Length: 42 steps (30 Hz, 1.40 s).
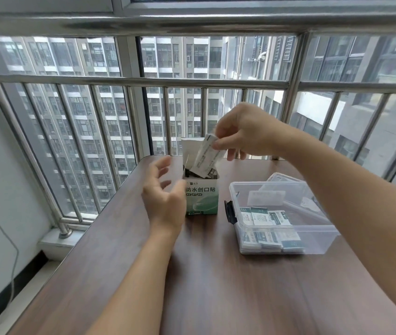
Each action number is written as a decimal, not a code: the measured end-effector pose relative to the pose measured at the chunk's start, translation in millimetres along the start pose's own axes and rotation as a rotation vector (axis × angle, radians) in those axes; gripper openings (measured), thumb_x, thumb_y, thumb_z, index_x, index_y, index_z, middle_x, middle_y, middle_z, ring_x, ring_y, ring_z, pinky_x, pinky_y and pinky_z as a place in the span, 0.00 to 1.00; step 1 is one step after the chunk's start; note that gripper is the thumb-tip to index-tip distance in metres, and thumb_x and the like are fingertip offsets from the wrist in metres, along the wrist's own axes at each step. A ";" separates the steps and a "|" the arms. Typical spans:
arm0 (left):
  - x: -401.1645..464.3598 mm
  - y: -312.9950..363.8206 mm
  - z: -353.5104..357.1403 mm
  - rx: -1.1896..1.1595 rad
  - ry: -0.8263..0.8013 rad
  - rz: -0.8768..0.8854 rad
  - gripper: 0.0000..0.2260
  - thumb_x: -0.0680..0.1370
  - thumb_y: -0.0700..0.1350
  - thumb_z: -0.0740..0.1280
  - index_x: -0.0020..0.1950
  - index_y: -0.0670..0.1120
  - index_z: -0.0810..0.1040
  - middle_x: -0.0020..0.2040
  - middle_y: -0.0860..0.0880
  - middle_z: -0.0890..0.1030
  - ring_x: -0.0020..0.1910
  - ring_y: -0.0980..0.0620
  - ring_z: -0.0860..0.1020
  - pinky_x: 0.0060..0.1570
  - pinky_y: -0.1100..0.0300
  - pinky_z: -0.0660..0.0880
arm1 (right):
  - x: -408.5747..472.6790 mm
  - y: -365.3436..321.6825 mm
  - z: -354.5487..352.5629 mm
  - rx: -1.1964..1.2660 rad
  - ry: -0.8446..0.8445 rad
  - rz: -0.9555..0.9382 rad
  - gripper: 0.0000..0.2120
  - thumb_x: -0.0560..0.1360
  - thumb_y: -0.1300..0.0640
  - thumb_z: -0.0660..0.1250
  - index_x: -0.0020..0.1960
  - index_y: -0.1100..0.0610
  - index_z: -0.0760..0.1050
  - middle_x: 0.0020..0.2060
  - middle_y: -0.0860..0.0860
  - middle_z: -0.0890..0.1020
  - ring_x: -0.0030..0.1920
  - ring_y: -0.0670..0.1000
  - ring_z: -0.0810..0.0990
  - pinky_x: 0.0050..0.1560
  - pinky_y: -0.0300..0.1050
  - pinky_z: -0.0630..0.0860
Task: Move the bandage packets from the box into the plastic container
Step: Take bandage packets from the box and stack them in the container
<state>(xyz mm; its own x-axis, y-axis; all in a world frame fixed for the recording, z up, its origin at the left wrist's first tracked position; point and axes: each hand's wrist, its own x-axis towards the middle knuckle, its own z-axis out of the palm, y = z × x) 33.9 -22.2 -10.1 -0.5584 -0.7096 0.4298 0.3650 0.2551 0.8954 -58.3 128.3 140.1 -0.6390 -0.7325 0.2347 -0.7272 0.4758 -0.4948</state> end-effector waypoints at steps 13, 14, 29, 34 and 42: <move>-10.8 73.0 14.2 -0.848 -0.502 -0.409 0.26 0.81 0.66 0.54 0.64 0.45 0.68 0.48 0.42 0.83 0.48 0.47 0.82 0.51 0.49 0.81 | -65.3 -8.1 75.9 -0.486 0.628 -0.671 0.07 0.71 0.70 0.72 0.39 0.61 0.78 0.40 0.54 0.83 0.35 0.58 0.80 0.27 0.51 0.76; -9.5 72.0 12.9 -0.885 -0.508 -0.486 0.25 0.81 0.66 0.54 0.66 0.47 0.67 0.49 0.42 0.83 0.50 0.46 0.82 0.55 0.49 0.79 | -65.9 -6.8 79.6 -0.540 0.627 -0.684 0.08 0.71 0.71 0.71 0.38 0.59 0.77 0.39 0.53 0.82 0.37 0.57 0.80 0.27 0.50 0.75; -13.5 64.7 13.6 -0.646 -0.722 -0.544 0.28 0.76 0.50 0.74 0.69 0.36 0.73 0.56 0.38 0.78 0.53 0.43 0.79 0.47 0.53 0.77 | -62.0 -17.1 44.9 -0.128 -0.045 -0.172 0.59 0.61 0.51 0.82 0.82 0.48 0.50 0.73 0.43 0.68 0.70 0.40 0.68 0.70 0.38 0.69; -16.4 65.6 16.6 -0.648 -0.820 -0.621 0.12 0.79 0.43 0.63 0.60 0.42 0.80 0.50 0.43 0.78 0.48 0.48 0.78 0.43 0.55 0.72 | -63.2 -4.1 42.8 -0.165 0.022 -0.182 0.49 0.62 0.52 0.82 0.78 0.50 0.62 0.63 0.41 0.70 0.59 0.41 0.72 0.59 0.34 0.72; -23.9 69.6 24.7 -0.248 -0.739 -0.442 0.03 0.83 0.42 0.62 0.52 0.48 0.75 0.31 0.50 0.71 0.26 0.52 0.69 0.21 0.65 0.61 | -65.0 14.0 10.4 0.209 0.079 -0.173 0.16 0.76 0.49 0.71 0.61 0.53 0.83 0.48 0.44 0.85 0.47 0.43 0.81 0.50 0.41 0.78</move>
<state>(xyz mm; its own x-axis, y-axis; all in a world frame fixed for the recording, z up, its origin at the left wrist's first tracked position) 54.3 28.8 44.9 -0.9921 -0.0832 0.0941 0.1060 -0.1515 0.9828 -24.3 177.5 109.2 -0.5335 -0.7498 0.3913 -0.7650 0.2305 -0.6013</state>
